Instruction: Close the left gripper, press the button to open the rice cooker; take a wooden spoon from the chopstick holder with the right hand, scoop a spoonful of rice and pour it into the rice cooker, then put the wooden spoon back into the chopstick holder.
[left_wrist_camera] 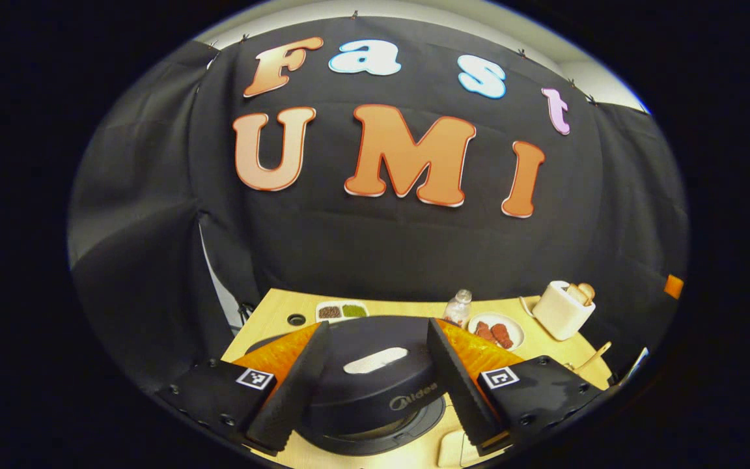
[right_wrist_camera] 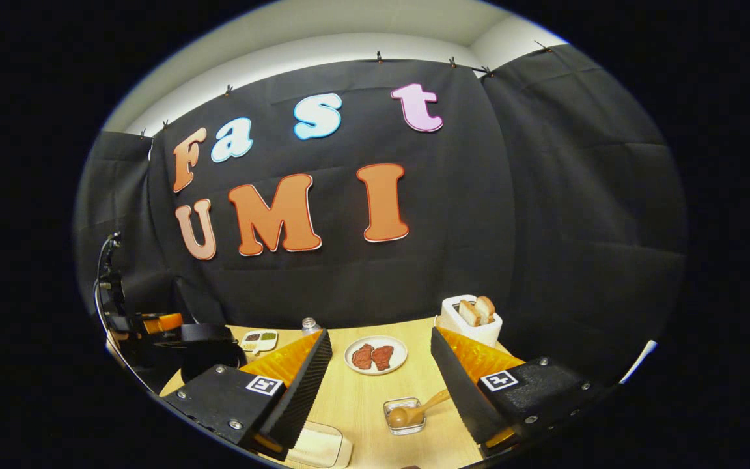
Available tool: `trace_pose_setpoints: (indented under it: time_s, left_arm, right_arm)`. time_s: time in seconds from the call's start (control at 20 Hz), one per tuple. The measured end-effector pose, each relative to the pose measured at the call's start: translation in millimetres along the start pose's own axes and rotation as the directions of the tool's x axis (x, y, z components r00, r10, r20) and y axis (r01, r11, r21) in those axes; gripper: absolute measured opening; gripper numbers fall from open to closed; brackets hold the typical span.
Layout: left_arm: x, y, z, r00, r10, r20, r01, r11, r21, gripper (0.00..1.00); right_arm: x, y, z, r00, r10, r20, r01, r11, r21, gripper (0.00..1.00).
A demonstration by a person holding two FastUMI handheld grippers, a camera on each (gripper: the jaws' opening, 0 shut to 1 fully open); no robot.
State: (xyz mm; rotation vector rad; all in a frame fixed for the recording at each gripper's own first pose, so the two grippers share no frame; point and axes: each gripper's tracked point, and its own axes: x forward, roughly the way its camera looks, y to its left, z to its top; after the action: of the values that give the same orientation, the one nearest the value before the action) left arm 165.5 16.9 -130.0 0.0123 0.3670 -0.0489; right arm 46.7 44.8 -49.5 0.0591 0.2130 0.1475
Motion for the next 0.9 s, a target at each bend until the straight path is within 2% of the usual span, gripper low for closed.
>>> trace_pose_setpoints:
  time_s: [0.1,0.15,0.3,0.4,0.45,0.5,0.55,0.65,0.7,0.75,0.8,0.85,0.9]
  left_arm:
    - [-3,-4,-21,0.999,0.036,0.036,-0.037,0.999,0.038,0.97]
    - [-4,-5,-34,0.998,0.052,0.047,-0.054,0.997,0.046,1.00]
    - [-5,-8,-73,0.997,0.072,0.025,-0.072,0.997,0.003,1.00]
    - [-7,-10,-86,0.996,0.080,0.027,-0.081,0.995,0.058,0.95]
    - [-4,-11,-94,0.997,0.079,0.016,-0.080,0.993,0.084,1.00]
    - [-2,-11,-107,0.996,0.083,-0.032,-0.080,0.994,0.077,1.00]
    - [-5,-12,-99,0.997,0.081,0.019,-0.082,0.994,0.074,0.94]
    - [-4,-11,-109,0.995,0.094,0.012,-0.095,0.991,0.097,0.99]
    - [-2,-11,-106,0.994,0.097,0.041,-0.101,0.988,0.121,1.00]
    - [4,-9,-112,0.994,0.098,0.050,-0.104,0.988,0.114,0.98]
    - [4,-12,-110,0.994,0.095,0.062,-0.101,0.989,0.105,1.00]
    - [4,-12,-104,0.994,0.087,0.070,-0.094,0.989,0.111,0.97]
    - [5,-12,-107,0.996,0.078,0.038,-0.082,0.991,0.108,0.99]
  right_arm:
    - [0,0,-9,1.000,-0.002,-0.025,0.002,1.000,-0.006,0.95]
    - [0,-1,-13,0.999,-0.005,-0.038,0.005,1.000,-0.006,0.95]
    - [0,0,-19,0.998,-0.003,-0.059,0.003,1.000,0.000,0.95]
    - [-1,-2,-24,0.998,-0.012,-0.067,0.012,1.000,-0.001,0.95]
    - [-1,-4,-25,0.997,-0.016,-0.071,0.016,1.000,-0.003,0.95]
    - [-2,-5,-27,0.997,-0.020,-0.074,0.020,1.000,-0.001,0.95]
    - [-1,-6,-28,0.997,-0.023,-0.077,0.023,1.000,0.002,0.95]
    - [0,-6,-32,0.996,-0.024,-0.087,0.025,1.000,0.011,0.95]
    - [0,-5,-34,0.995,-0.021,-0.096,0.022,1.000,0.012,1.00]
    - [0,-5,-36,0.995,-0.020,-0.101,0.021,1.000,0.011,0.95]
    - [-1,-5,-37,0.994,-0.022,-0.103,0.022,1.000,0.006,0.95]
    - [-3,-6,-38,0.994,-0.025,-0.102,0.025,1.000,-0.002,0.95]
    - [-4,-10,-37,0.994,-0.034,-0.099,0.034,0.999,-0.010,0.95]
